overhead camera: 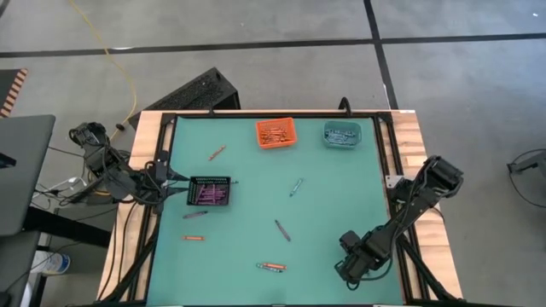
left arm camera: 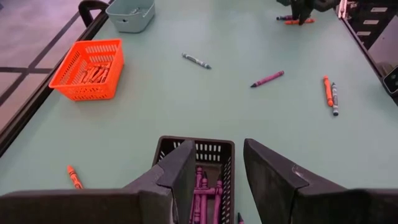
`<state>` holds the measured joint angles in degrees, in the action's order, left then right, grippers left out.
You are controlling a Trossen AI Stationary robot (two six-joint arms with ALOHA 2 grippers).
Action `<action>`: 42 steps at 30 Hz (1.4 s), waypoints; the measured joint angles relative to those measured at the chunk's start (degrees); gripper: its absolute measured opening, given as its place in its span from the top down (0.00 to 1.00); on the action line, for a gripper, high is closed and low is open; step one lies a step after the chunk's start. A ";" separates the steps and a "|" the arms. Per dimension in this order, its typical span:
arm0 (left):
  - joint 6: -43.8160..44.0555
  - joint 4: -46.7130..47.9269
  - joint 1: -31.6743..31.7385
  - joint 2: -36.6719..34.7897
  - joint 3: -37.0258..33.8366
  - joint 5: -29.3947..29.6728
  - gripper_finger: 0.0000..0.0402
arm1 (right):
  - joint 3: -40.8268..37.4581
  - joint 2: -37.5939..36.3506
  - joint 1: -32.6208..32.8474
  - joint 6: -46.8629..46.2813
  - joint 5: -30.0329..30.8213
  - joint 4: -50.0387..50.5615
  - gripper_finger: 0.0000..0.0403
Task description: Sort crayons
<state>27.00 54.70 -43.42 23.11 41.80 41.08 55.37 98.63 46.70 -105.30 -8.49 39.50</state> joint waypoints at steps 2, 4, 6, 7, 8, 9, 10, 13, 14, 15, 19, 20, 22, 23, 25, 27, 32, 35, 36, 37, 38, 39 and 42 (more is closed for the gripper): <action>0.00 -0.01 0.00 0.00 0.00 0.00 0.69 | -0.25 -0.04 -0.43 0.68 0.35 -0.01 0.73; 0.00 0.00 0.00 -0.02 0.00 0.00 0.69 | -0.26 -0.04 -0.78 1.23 0.56 0.50 0.75; 0.00 0.01 0.01 -0.01 0.00 0.00 0.69 | -0.26 -0.04 -1.21 2.74 0.55 0.56 0.79; 0.00 0.00 0.00 -0.02 0.00 0.00 0.69 | -0.28 -0.04 -1.52 3.34 0.57 0.58 0.82; 0.00 0.00 0.00 0.00 0.00 0.00 0.69 | -0.28 -0.04 -1.86 3.75 0.57 0.66 0.84; 0.00 0.00 0.00 -0.02 0.00 0.00 0.69 | -0.32 -0.04 -2.21 4.36 0.68 0.68 0.86; 0.00 0.00 0.00 -0.02 0.00 0.00 0.69 | -0.32 -0.02 -2.53 5.01 1.18 0.60 0.89; 0.00 0.00 0.02 -0.02 0.00 0.00 0.69 | -0.28 -0.07 -3.47 7.50 2.46 0.44 0.96; 0.00 0.00 0.01 -0.02 0.00 0.02 0.69 | -0.16 -0.07 -3.87 8.79 2.89 0.46 0.98; 0.00 0.00 0.00 -0.01 0.00 0.00 0.69 | 0.03 -0.07 -4.38 10.41 3.47 0.47 0.99; 0.00 0.00 0.02 -0.02 0.00 0.00 0.69 | 2.03 0.15 -7.83 18.82 8.62 1.49 0.97; 0.00 0.00 0.00 0.00 0.00 0.02 0.69 | 2.80 0.15 -9.22 21.89 10.74 1.60 0.97; 0.00 0.00 0.01 -0.02 0.00 0.00 0.69 | 4.42 0.15 -12.56 28.87 14.80 1.67 0.97; 0.00 0.00 0.00 -0.01 0.00 0.00 0.69 | 5.41 0.15 -14.62 32.78 16.15 1.77 0.97; 0.00 0.01 0.00 -0.02 0.00 0.00 0.69 | 7.74 0.15 -18.98 41.35 18.59 1.67 0.98; 0.00 0.00 0.02 0.00 0.00 0.00 0.69 | 10.19 0.15 -23.74 50.91 20.77 1.61 0.98; 0.00 0.00 0.00 0.00 0.00 0.00 0.69 | 17.17 0.13 -35.97 75.62 22.77 1.37 0.98; 0.00 0.00 0.00 -0.01 0.00 0.00 0.69 | 20.85 0.11 -43.58 89.22 22.79 -0.67 0.98; 0.00 0.00 0.01 -0.02 0.00 0.00 0.69 | 21.79 0.11 -46.02 93.58 22.79 -2.59 0.98; 0.00 0.00 0.00 -0.01 0.00 0.02 0.69 | 22.56 0.11 -48.34 98.05 22.78 -5.10 0.98; 0.00 0.00 0.02 0.00 0.00 0.01 0.69 | 23.07 0.11 -50.49 102.58 22.77 -8.08 0.98; 0.00 0.00 0.00 -0.02 0.00 0.01 0.69 | 23.22 0.07 -52.49 106.83 22.79 -11.48 0.98; 0.00 0.00 0.00 -0.02 0.00 0.02 0.69 | 23.22 0.04 -57.74 119.77 22.41 -20.95 0.98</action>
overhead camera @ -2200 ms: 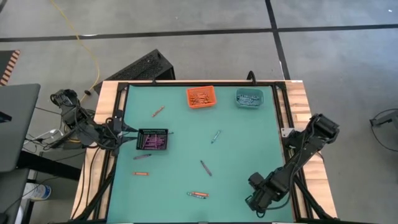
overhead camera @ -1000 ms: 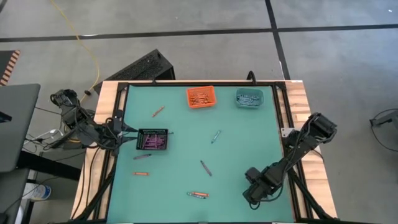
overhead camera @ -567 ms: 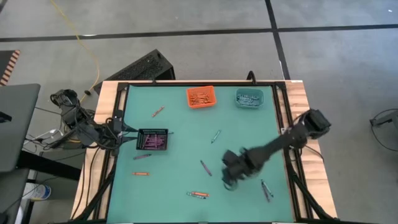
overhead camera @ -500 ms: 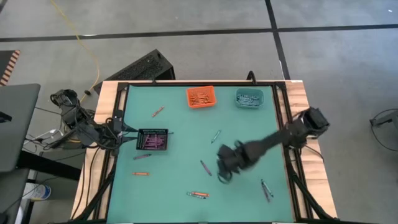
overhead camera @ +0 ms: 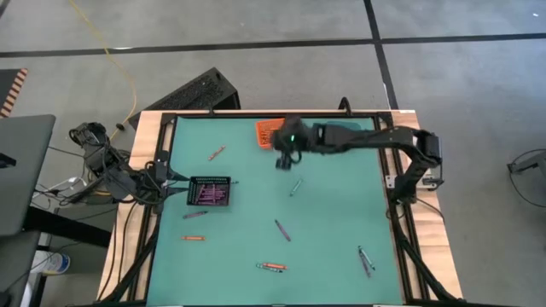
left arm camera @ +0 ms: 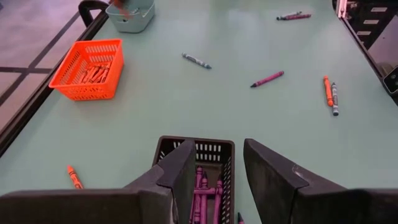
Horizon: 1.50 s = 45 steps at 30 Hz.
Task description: Sort crayons
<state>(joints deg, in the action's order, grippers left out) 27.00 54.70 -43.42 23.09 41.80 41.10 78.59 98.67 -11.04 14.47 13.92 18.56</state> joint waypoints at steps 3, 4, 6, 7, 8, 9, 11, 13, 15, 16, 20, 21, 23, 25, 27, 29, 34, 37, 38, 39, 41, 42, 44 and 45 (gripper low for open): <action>0.00 0.00 0.01 0.00 0.00 -0.02 0.69 | -0.02 0.00 -4.30 8.35 -0.38 -6.92 0.98; 0.00 0.00 0.00 0.01 0.00 -0.02 0.69 | -0.02 0.00 -5.56 9.47 -0.76 -8.37 0.98; 0.00 0.00 0.00 0.00 0.00 -0.02 0.69 | -0.04 0.00 -8.09 10.52 -2.97 -9.75 0.98; 0.00 0.00 0.02 0.00 0.00 -0.02 0.69 | -0.06 0.00 -9.21 10.95 -4.70 -10.12 0.98; 0.00 0.00 0.00 0.00 0.00 -0.02 0.69 | -0.09 0.00 -10.30 11.17 -6.27 -10.40 0.98; 0.00 0.00 0.00 0.00 0.00 0.00 0.69 | -0.09 0.02 -11.29 11.35 -7.66 -10.74 0.98; 0.00 0.01 0.00 0.01 0.00 -0.02 0.69 | -0.04 1.07 -12.71 11.55 -9.37 -12.05 0.98; 0.00 0.01 0.00 0.02 0.00 -0.02 0.69 | -0.11 2.11 -13.63 11.55 -9.49 -11.78 0.98; 0.00 -0.03 0.02 0.00 0.00 0.00 0.69 | -0.20 3.72 -14.37 11.73 -9.51 -12.08 0.98; 0.00 -0.01 0.02 0.00 0.00 -0.02 0.69 | -0.11 4.19 -14.60 11.71 -9.49 -12.33 0.98; 0.00 0.02 0.00 0.00 0.00 -0.06 0.69 | -0.05 7.39 -14.77 12.64 -9.28 -12.26 0.95; 0.00 0.00 0.00 0.00 0.00 -0.06 0.69 | -0.13 8.25 -14.98 13.31 -9.12 -11.97 0.95; 0.00 0.01 0.02 0.00 0.00 -0.05 0.69 | -0.13 9.55 -14.78 14.50 -8.33 -12.33 0.92; 0.00 -0.02 0.02 0.00 0.00 -0.04 0.69 | -0.13 10.48 -14.70 14.58 -6.95 -12.62 0.90; 0.00 0.02 0.01 0.00 0.00 -0.06 0.69 | -0.11 11.30 -14.56 14.74 -4.86 -12.31 0.88; 0.00 0.00 0.02 0.00 0.00 -0.04 0.69 | -0.11 11.41 -14.45 15.68 -2.43 -10.73 0.87; 0.00 -0.02 0.02 0.00 0.00 -0.03 0.69 | -0.11 10.81 -14.16 16.11 -0.33 -8.73 0.84; 0.00 -0.03 0.01 0.00 0.00 -0.04 0.69 | -0.11 9.23 -13.32 15.66 -0.28 -7.39 0.83; 0.00 0.01 0.01 0.00 0.00 -0.04 0.69 | -0.11 8.42 -12.87 15.36 -0.25 -6.19 0.82; 0.00 -0.01 0.02 0.00 0.00 -0.02 0.69 | -0.11 7.69 -12.31 14.60 -0.26 -5.33 0.82; 0.00 0.02 0.00 0.00 0.00 -0.04 0.69 | -0.09 5.71 -10.96 12.61 -0.24 -2.59 0.82; 0.00 0.00 0.00 0.00 0.00 -0.04 0.69 | -0.11 4.64 -10.05 10.85 -0.26 -0.73 0.82; 0.00 0.00 0.00 0.00 0.00 -0.03 0.69 | -0.07 2.26 -8.02 6.17 -0.53 2.04 0.82; 0.00 0.01 0.01 0.00 0.00 -0.02 0.69 | -0.07 1.02 -6.96 3.31 -0.73 4.16 0.82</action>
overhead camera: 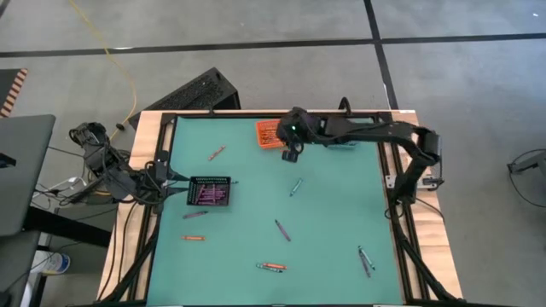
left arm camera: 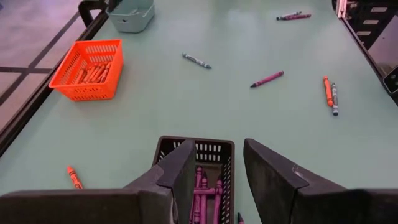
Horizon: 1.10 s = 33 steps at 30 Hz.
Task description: Sort crayons
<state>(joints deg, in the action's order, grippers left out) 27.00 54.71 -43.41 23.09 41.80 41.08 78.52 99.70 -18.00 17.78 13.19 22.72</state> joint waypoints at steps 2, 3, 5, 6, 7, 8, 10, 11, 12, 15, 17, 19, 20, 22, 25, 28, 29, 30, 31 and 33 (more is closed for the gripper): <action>0.00 -0.02 -0.01 0.00 0.00 0.00 0.69 | 0.05 -2.00 2.45 -6.88 -0.18 3.40 0.82; 0.00 0.01 -0.01 0.00 0.00 0.00 0.69 | 0.07 -2.87 3.71 -10.58 -0.75 5.56 0.82; 0.00 -0.03 0.00 0.00 0.00 0.00 0.69 | 0.07 -4.29 6.58 -17.98 -2.68 10.63 0.82; 0.00 -0.01 0.00 0.00 0.00 0.00 0.69 | 0.07 -4.81 8.26 -21.38 -3.86 12.94 0.82; 0.00 -0.01 0.02 0.00 0.00 0.00 0.69 | 0.07 -5.21 10.16 -24.12 -4.92 15.20 0.82; 0.00 -0.02 -0.01 0.00 0.00 0.00 0.69 | 0.07 -5.43 12.47 -26.40 -5.53 17.66 0.82; 0.00 -0.01 0.00 0.00 0.00 0.00 0.69 | -0.02 -5.42 17.69 -28.72 -5.58 21.63 0.82; 0.00 -0.01 0.00 0.00 0.00 0.00 0.69 | -0.06 -5.22 20.65 -29.10 -5.50 23.50 0.82; 0.00 -0.01 0.00 0.00 0.00 0.00 0.69 | -0.07 -4.89 23.61 -29.35 -4.99 24.91 0.82; 0.00 -0.03 -0.01 0.02 0.00 0.00 0.69 | -0.90 -4.72 33.02 -30.49 -0.63 25.22 0.82; 0.00 -0.09 0.00 0.00 0.00 0.00 0.69 | -2.16 -4.74 39.27 -31.78 3.83 23.18 0.82; 0.00 -0.06 0.02 0.00 0.00 0.00 0.69 | -3.47 -4.76 45.18 -34.21 8.64 21.29 0.82; 0.00 -0.08 -0.01 0.00 0.00 0.00 0.69 | -4.06 -4.80 48.02 -35.60 10.91 20.40 0.82; -0.01 -0.06 0.01 0.00 0.00 0.02 0.69 | -5.16 -4.85 53.15 -38.69 14.87 18.01 0.82; 0.67 -0.60 -0.01 0.00 0.00 0.50 0.69 | -6.22 -4.81 59.52 -43.08 20.34 15.83 0.82; 7.86 -5.55 0.01 0.44 -0.01 3.93 0.69 | -7.23 -4.81 64.51 -44.77 25.74 11.88 0.82; 9.45 -8.02 -0.01 0.58 -0.01 5.66 0.69 | -7.66 -4.80 65.81 -44.72 27.13 10.70 0.82; 11.00 -10.23 -0.01 0.75 -0.02 7.46 0.69 | -8.03 -4.79 66.87 -44.47 28.35 9.67 0.82; 12.78 -12.44 -0.01 0.90 -0.02 8.92 0.69 | -8.55 -4.80 67.73 -44.38 29.18 8.55 0.82; 14.80 -16.17 0.02 0.96 0.00 10.66 0.69 | -9.34 -4.80 68.89 -44.36 30.49 8.04 0.82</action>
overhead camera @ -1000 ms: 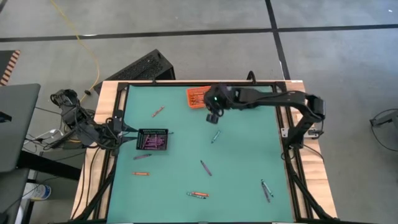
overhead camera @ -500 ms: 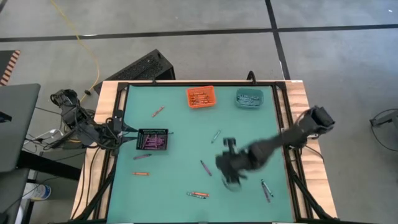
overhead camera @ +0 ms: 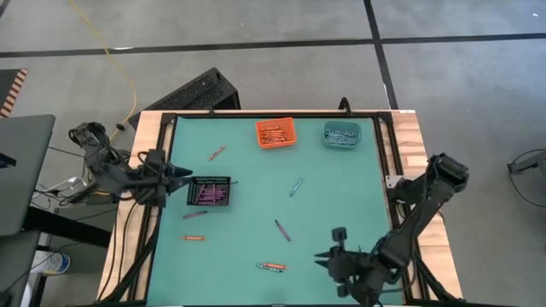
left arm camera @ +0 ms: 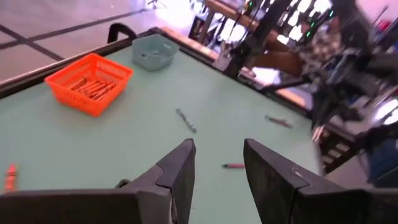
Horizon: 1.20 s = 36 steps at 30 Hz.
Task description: Sort crayons
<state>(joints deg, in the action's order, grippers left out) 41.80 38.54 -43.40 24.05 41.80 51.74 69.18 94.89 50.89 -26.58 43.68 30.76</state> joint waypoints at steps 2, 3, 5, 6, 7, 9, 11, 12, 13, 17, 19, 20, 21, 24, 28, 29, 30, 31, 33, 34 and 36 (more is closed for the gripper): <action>-0.11 -2.23 -0.01 0.00 0.00 0.17 0.69 | -0.53 0.01 0.50 -0.01 1.03 0.09 0.82; -0.79 -3.39 -0.01 0.00 0.00 0.20 0.69 | -0.82 0.02 0.49 -0.02 1.46 -0.35 0.82; -2.47 -5.08 -0.02 -0.04 0.00 0.97 0.69 | -1.53 0.00 0.20 -0.02 1.58 -1.12 0.82; -3.45 -5.31 -0.02 -0.04 0.00 1.65 0.69 | -1.97 0.00 -0.03 -0.01 1.55 -1.69 0.82; -3.83 -5.29 -0.02 -0.04 0.00 2.54 0.69 | -2.36 0.02 -0.20 -0.01 1.55 -2.19 0.82; -3.09 -4.42 -0.02 0.20 0.00 4.64 0.69 | -3.22 0.02 -0.82 -0.01 1.55 -3.58 0.82; -1.29 -3.51 0.00 1.03 -0.02 5.35 0.69 | -3.94 0.02 -1.47 -0.01 1.55 -3.76 0.82; -1.33 -3.92 0.00 1.86 -0.09 5.61 0.69 | -4.08 0.02 -1.82 0.00 1.55 -3.59 0.82; -2.57 -5.89 0.02 2.94 -0.50 5.65 0.69 | -4.10 0.02 -2.21 0.02 1.53 -3.74 0.82; -17.88 -22.69 1.96 12.80 -3.57 0.72 0.69 | -4.10 0.02 -4.31 0.08 1.51 -3.87 0.82; -26.80 -29.90 4.31 20.18 -3.89 -4.89 0.69 | -4.10 0.02 -5.47 0.07 1.52 -3.87 0.82; -30.42 -32.90 5.52 23.89 -3.82 -8.37 0.69 | -4.10 0.02 -6.03 0.05 1.52 -3.89 0.82; -33.36 -34.89 6.90 27.64 -3.43 -11.26 0.69 | -4.10 0.02 -6.56 0.04 1.48 -3.89 0.82; -40.22 -39.16 11.02 38.38 -0.83 -19.08 0.69 | -4.10 0.02 -7.68 0.04 1.00 -4.54 0.82; -48.08 -44.38 15.65 50.78 2.33 -24.89 0.69 | -4.10 0.02 -7.96 0.03 -1.40 -4.51 0.82; -50.08 -46.32 16.63 53.50 3.16 -25.99 0.69 | -4.10 0.02 -7.85 0.02 -1.76 -4.52 0.82; -52.03 -48.32 17.50 56.09 3.97 -26.83 0.69 | -4.10 0.02 -7.63 0.04 -1.81 -4.52 0.82; -54.08 -50.19 18.38 58.77 4.81 -27.69 0.69 | -4.10 0.02 -7.36 0.02 -1.82 -4.52 0.82; -59.56 -53.46 19.81 63.96 6.64 -29.18 0.69 | -4.10 0.02 -6.86 0.02 -1.81 -4.52 0.82; -61.92 -54.42 20.35 66.40 7.68 -29.84 0.69 | -4.10 0.02 -6.56 0.02 -1.81 -4.54 0.82; -64.42 -55.54 20.90 71.01 10.22 -31.66 0.69 | -4.10 0.02 -5.96 -0.29 -1.81 -4.51 0.82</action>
<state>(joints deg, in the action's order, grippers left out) -22.62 -16.99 -22.50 95.07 52.02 20.09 65.08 94.91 44.93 -26.87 41.87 26.26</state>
